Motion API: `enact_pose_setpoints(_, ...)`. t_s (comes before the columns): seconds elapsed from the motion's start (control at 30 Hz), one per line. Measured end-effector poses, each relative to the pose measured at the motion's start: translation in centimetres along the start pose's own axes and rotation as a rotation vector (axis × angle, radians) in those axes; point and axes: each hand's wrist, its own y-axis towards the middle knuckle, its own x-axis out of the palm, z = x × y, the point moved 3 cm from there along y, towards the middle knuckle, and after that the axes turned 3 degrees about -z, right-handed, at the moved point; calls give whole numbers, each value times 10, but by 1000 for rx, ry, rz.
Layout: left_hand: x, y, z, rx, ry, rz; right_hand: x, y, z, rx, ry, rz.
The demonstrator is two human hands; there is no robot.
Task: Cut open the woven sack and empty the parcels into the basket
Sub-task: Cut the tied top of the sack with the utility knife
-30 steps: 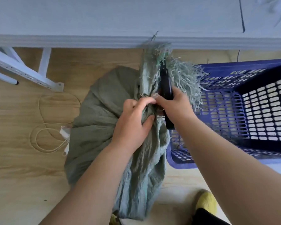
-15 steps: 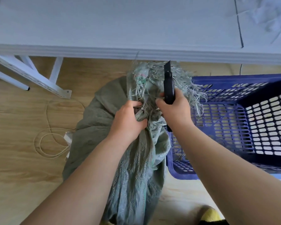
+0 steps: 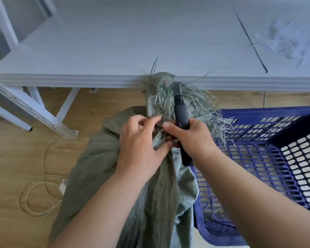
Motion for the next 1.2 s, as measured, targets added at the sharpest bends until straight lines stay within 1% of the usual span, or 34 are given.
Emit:
enact_pose_setpoints(0.07, -20, -3, 17, 201, -53, 187, -11, -12, -4, -4, 46, 25)
enact_pose_setpoints(0.1, -25, -2, 23, 273, -103, 203, -17, -19, -5, -11, 59, 37)
enact_pose_setpoints(0.13, -24, -1, 27, 302, -147, 164, -22, -24, -4, -21, 64, 50)
enact_pose_setpoints(0.2, -11, 3, 29, 275, -158, 23, -31, -33, 3, -33, 73, 85)
enact_pose_setpoints(0.27, 7, 3, 30, 215, -88, -96, -38, -39, 11, -53, 76, 139)
enact_pose_setpoints(0.4, 25, -1, 36, 141, 107, -232, -47, -43, 24, -67, 36, 237)
enact_pose_setpoints(0.53, 12, -4, 35, -8, 242, -356, -47, -46, 26, -75, -38, 275)
enact_pose_setpoints(0.6, 5, -11, 35, -52, 272, -338, -41, -49, 27, -68, -31, 249)
enact_pose_setpoints(0.67, 4, -26, 32, -67, 274, -247, -35, -51, 30, -48, -13, 209)
enact_pose_setpoints(0.7, 5, -34, 30, -38, 265, -183, -33, -52, 31, -38, 1, 190)
enact_pose_setpoints(0.77, 9, -46, 25, 76, 209, -68, -29, -53, 32, -10, 57, 148)
enact_pose_setpoints(0.83, 10, -46, 24, 142, 91, -28, -28, -51, 28, 1, 108, 118)
enact_pose_setpoints(0.93, 10, -31, 30, 204, -17, -95, -34, -43, 19, -18, 157, 129)
enact_pose_setpoints(1.0, 11, -24, 30, 173, -90, -178, -41, -38, 14, -38, 197, 152)
enact_pose_setpoints(1.1, 15, -18, 23, 105, -60, -344, -46, -36, 11, -63, 195, 173)
enact_pose_setpoints(1.13, 16, -16, 22, 79, -80, -373, -46, -34, 11, -62, 191, 173)
enact_pose_setpoints(1.2, 17, -11, 21, 42, -156, -364, -45, -31, 13, -31, 197, 170)
